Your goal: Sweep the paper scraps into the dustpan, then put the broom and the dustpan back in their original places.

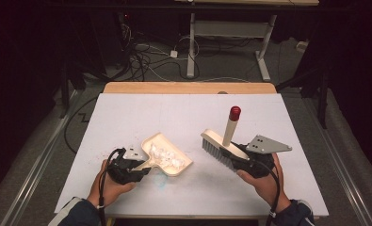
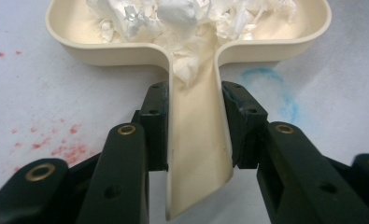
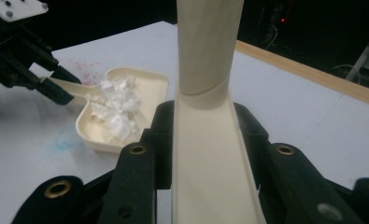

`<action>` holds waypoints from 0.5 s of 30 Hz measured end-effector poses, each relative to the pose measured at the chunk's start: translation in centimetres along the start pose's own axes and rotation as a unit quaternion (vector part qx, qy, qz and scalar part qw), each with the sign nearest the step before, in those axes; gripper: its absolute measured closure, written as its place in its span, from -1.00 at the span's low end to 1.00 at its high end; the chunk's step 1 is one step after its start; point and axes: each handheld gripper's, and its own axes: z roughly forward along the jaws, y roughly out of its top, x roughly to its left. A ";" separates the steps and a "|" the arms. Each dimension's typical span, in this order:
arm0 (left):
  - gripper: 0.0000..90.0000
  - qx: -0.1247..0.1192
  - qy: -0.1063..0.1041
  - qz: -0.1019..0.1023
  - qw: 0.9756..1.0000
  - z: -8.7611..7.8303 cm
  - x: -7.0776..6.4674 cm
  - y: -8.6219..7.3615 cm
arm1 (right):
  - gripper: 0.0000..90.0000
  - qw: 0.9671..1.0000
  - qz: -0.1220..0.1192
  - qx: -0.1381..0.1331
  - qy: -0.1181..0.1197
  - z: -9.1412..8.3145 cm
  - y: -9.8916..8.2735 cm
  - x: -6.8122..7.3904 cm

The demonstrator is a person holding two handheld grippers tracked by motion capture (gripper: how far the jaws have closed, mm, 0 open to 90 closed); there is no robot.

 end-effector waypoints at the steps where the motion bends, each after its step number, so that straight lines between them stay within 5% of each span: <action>1: 0.40 -0.001 0.001 -0.004 1.000 0.0 0.1 0.0 | 0.50 1.000 0.002 0.001 0.002 -0.2 -0.1 0.0; 15: 0.40 -0.010 0.017 -0.018 1.000 0.4 1.0 0.6 | 0.50 0.999 0.015 0.044 0.028 -3.2 -1.1 -0.6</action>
